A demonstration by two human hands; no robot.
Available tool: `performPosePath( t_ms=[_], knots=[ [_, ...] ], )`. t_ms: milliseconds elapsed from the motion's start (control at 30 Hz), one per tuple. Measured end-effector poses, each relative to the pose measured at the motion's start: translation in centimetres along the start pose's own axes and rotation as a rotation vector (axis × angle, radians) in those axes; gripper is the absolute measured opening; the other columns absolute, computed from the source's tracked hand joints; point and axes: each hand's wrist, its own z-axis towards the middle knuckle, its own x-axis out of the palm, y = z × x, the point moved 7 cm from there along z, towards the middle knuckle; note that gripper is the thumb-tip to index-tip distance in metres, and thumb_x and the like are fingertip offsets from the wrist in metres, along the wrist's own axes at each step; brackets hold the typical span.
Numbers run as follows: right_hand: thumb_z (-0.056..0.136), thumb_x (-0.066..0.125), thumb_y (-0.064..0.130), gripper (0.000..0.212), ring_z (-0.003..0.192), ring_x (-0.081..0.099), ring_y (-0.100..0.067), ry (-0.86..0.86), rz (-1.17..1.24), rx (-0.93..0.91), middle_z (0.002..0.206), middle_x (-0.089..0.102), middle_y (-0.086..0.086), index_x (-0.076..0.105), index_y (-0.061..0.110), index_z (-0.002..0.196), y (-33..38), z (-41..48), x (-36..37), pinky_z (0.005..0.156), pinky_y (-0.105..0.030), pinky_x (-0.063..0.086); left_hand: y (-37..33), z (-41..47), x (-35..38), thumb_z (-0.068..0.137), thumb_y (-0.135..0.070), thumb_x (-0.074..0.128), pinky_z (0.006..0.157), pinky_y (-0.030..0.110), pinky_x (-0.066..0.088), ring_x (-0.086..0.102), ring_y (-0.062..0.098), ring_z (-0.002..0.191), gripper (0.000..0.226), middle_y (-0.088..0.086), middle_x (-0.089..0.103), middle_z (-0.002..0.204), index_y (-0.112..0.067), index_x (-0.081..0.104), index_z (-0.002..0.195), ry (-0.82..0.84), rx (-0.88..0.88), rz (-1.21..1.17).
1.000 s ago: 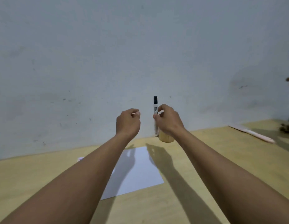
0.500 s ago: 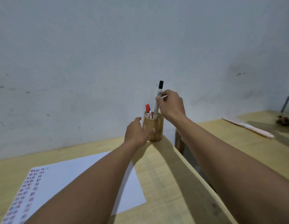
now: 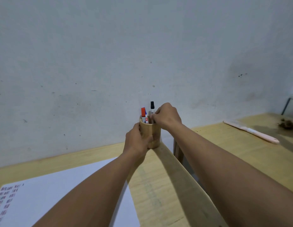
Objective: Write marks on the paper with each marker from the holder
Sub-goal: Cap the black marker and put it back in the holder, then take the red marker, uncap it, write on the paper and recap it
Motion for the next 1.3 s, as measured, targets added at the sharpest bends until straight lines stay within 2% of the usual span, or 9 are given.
performPosePath(
  t_ms=[67, 200, 367, 667, 733, 900, 1033, 1200, 1300],
  knots=[
    [0.092, 0.072, 0.027, 0.022, 0.083, 0.067, -0.023, -0.024, -0.011, 0.003, 0.093, 0.07, -0.006, 0.07, 0.007, 0.102, 0.0, -0.2, 0.1, 0.075, -0.037, 0.059, 0.3, 0.1, -0.1, 0.084, 0.001, 0.074, 0.05, 0.004, 0.048, 0.06, 0.004, 0.086, 0.044, -0.008, 0.064, 0.105, -0.023, 0.058, 0.117, -0.01, 0.004, -0.012],
    [0.093, 0.066, 0.023, 0.017, 0.086, 0.065, -0.026, -0.063, 0.0, -0.033, 0.094, 0.064, -0.004, 0.057, 0.015, 0.105, 0.9, -1.0, 0.2, 0.062, -0.031, 0.046, 0.9, 0.1, 0.0, 0.077, 0.008, 0.066, 0.072, 0.028, 0.063, 0.068, 0.017, 0.095, 0.045, -0.005, 0.07, 0.102, -0.022, 0.065, 0.11, -0.023, -0.021, -0.031],
    [0.084, 0.062, 0.032, 0.019, 0.076, 0.066, -0.026, 0.016, -0.043, -0.049, 0.084, 0.069, -0.003, 0.067, 0.014, 0.091, 1.7, -1.5, 1.9, 0.056, -0.027, 0.041, 0.3, 0.1, -0.3, 0.078, 0.017, 0.057, 0.051, -0.002, 0.04, 0.053, -0.006, 0.075, 0.049, -0.018, 0.057, 0.087, -0.023, 0.056, 0.106, -0.037, 0.01, 0.082],
    [0.088, 0.064, 0.03, 0.018, 0.076, 0.064, -0.026, -0.055, -0.071, -0.086, 0.086, 0.07, -0.004, 0.07, 0.014, 0.093, 2.1, -2.0, 1.5, 0.051, -0.024, 0.032, 0.1, 0.0, -0.5, 0.08, 0.015, 0.053, 0.052, 0.003, 0.042, 0.059, 0.007, 0.084, 0.053, -0.008, 0.061, 0.1, -0.014, 0.062, 0.123, -0.062, 0.015, 0.119],
    [0.089, 0.063, 0.029, 0.017, 0.071, 0.062, -0.024, -0.088, -0.044, -0.111, 0.079, 0.067, -0.001, 0.068, 0.013, 0.087, 2.5, -2.3, 1.1, 0.05, -0.025, 0.033, 0.0, -0.2, -0.6, 0.081, 0.017, 0.052, 0.051, -0.001, 0.041, 0.056, 0.001, 0.079, 0.052, -0.006, 0.061, 0.1, -0.012, 0.062, 0.124, -0.054, 0.016, 0.143],
    [0.092, 0.06, 0.031, 0.017, 0.071, 0.063, -0.022, -0.185, 0.078, -0.2, 0.08, 0.065, 0.002, 0.059, 0.014, 0.092, 4.5, -3.2, -0.9, 0.058, -0.031, 0.045, -0.1, -0.3, -2.2, 0.083, 0.007, 0.067, 0.054, -0.003, 0.04, 0.059, 0.015, 0.098, 0.063, 0.0, 0.06, 0.118, -0.01, 0.05, 0.142, -0.062, -0.016, 0.174],
    [0.093, 0.057, 0.028, 0.015, 0.073, 0.064, -0.024, -0.202, 0.106, -0.298, 0.082, 0.066, 0.002, 0.058, 0.014, 0.099, 7.3, -4.5, -2.5, 0.064, -0.036, 0.051, -2.0, -0.7, -5.1, 0.079, -0.018, 0.084, 0.093, 0.027, 0.049, 0.058, 0.022, 0.118, 0.08, 0.006, 0.058, 0.134, -0.013, 0.044, 0.149, -0.076, 0.004, 0.218],
    [0.095, 0.057, 0.023, 0.017, 0.08, 0.066, -0.023, -0.176, 0.097, -0.43, 0.096, 0.068, -0.001, 0.062, 0.014, 0.109, 10.5, -6.7, -3.9, 0.071, -0.043, 0.057, -6.7, -2.8, -10.4, 0.098, -0.014, 0.056, 0.082, 0.02, 0.04, 0.057, 0.012, 0.098, 0.042, 0.002, 0.064, 0.123, -0.016, 0.055, 0.139, -0.249, 0.104, 0.215],
    [0.099, 0.058, 0.024, 0.019, 0.085, 0.065, -0.02, -0.134, 0.045, -0.488, 0.102, 0.07, -0.001, 0.067, 0.017, 0.114, 12.0, -8.3, -4.0, 0.075, -0.042, 0.057, -9.4, -4.3, -13.3, 0.095, -0.015, 0.052, 0.076, 0.019, 0.044, 0.062, 0.014, 0.091, 0.04, -0.003, 0.068, 0.111, -0.02, 0.06, 0.134, -0.306, 0.164, 0.164]
  ],
)
